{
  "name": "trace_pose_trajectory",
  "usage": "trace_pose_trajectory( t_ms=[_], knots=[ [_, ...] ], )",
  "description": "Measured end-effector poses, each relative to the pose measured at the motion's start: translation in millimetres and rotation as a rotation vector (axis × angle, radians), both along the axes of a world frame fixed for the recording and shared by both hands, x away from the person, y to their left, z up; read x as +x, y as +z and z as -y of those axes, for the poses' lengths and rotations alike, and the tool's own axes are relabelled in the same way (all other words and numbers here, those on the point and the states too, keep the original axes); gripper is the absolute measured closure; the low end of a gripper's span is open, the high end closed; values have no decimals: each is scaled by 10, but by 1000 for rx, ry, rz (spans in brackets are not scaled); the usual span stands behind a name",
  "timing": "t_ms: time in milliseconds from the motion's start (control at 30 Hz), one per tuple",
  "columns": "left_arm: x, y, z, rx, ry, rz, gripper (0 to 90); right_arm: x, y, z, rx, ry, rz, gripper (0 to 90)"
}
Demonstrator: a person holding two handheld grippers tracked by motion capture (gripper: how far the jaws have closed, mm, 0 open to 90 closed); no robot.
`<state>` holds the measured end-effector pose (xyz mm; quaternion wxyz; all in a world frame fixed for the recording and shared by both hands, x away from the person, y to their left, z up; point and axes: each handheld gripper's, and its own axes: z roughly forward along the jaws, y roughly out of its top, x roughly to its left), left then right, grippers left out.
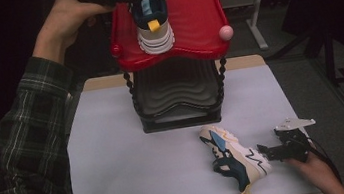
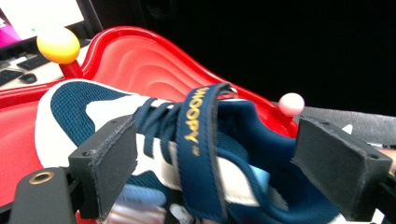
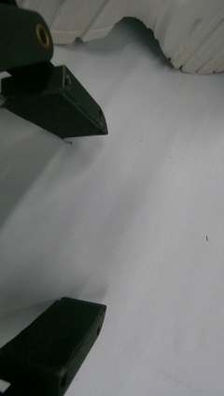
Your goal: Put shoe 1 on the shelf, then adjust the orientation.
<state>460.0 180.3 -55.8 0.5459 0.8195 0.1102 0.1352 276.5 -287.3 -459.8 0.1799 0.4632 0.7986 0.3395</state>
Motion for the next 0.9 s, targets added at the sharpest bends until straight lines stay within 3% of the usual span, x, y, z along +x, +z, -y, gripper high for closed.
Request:
trace_pose_trajectory(
  t_ms=[200, 500, 767, 833, 900],
  knots=[
    [-287, -86, -149, -2, 29, 6, 133, 0, 2, -3, -4, 1, -2, 114],
    [-765, -382, -470, 8, 96, -12, 133, 1, 3, -4, -3, -1, -3, 114],
    [-1146, -828, -709, 24, 174, -25, 137, 3, 7, -1, -4, -3, -2, 136],
    [-1226, -989, -746, 24, 187, -31, 137, 3, 18, 14, 1, -4, -2, 195],
    [-1286, -1164, -771, 36, 209, -38, 141, 1, 47, 43, -4, -12, -1, 322]
  ],
)
